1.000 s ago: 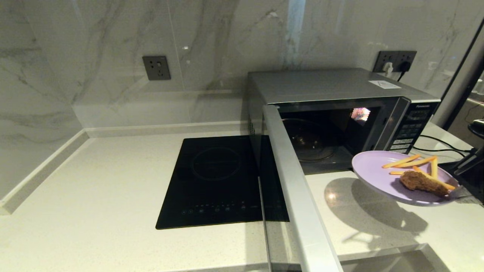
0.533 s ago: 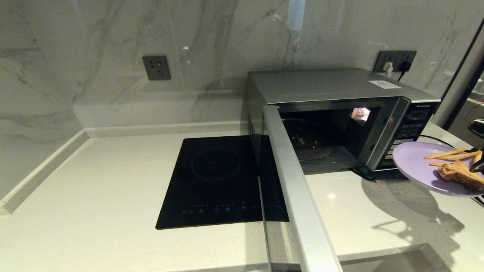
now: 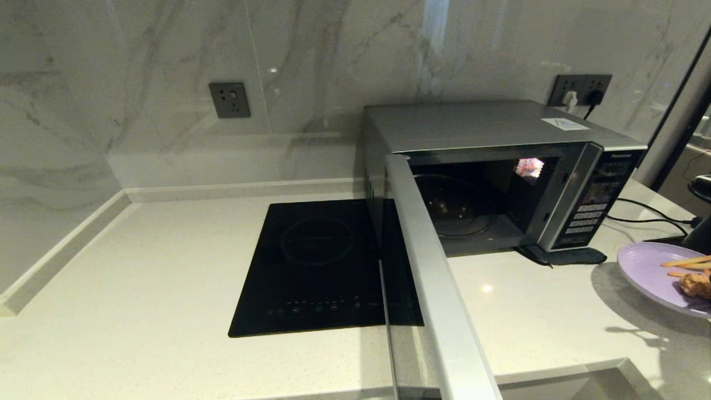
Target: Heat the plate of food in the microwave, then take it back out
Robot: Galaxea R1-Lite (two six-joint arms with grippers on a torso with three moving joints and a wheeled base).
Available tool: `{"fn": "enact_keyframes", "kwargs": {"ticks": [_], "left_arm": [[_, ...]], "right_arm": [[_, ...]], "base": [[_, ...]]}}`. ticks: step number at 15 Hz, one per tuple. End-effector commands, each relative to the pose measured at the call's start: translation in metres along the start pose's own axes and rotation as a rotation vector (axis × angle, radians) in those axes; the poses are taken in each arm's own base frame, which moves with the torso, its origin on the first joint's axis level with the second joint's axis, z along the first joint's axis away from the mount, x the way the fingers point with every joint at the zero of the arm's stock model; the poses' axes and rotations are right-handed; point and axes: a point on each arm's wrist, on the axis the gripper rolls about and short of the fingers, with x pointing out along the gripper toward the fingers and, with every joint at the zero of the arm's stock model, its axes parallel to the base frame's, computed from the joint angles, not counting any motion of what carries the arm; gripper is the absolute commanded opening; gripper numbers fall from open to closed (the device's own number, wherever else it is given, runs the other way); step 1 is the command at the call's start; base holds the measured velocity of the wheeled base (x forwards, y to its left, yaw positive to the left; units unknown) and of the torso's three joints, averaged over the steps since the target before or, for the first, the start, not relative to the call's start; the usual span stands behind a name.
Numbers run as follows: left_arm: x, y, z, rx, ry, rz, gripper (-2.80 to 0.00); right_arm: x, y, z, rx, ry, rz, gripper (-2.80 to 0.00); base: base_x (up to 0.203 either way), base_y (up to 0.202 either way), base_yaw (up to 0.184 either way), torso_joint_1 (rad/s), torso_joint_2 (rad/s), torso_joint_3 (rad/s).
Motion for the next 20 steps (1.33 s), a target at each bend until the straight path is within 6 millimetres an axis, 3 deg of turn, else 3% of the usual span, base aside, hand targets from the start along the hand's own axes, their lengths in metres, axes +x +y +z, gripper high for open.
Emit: {"fn": "enact_keyframes", "kwargs": {"ticks": [1, 12, 20], "left_arm": [[0.000, 0.000, 0.000, -0.001, 0.001, 0.001, -2.80], [0.000, 0.000, 0.000, -0.001, 0.001, 0.001, -2.80], [0.000, 0.000, 0.000, 0.000, 0.001, 0.001, -2.80]], "right_arm": [[0.027, -0.016, 0.001, 0.025, 0.061, -0.057, -2.80], [0.076, -0.037, 0.001, -0.012, 0.095, -0.101, -2.80], [0.089, -0.044, 0.003, -0.063, 0.104, -0.117, -2.80]], "base": [[0.000, 0.000, 0.000, 0.000, 0.00, 0.000], [0.000, 0.000, 0.000, 0.000, 0.00, 0.000], [0.000, 0.000, 0.000, 0.000, 0.00, 0.000]]}}
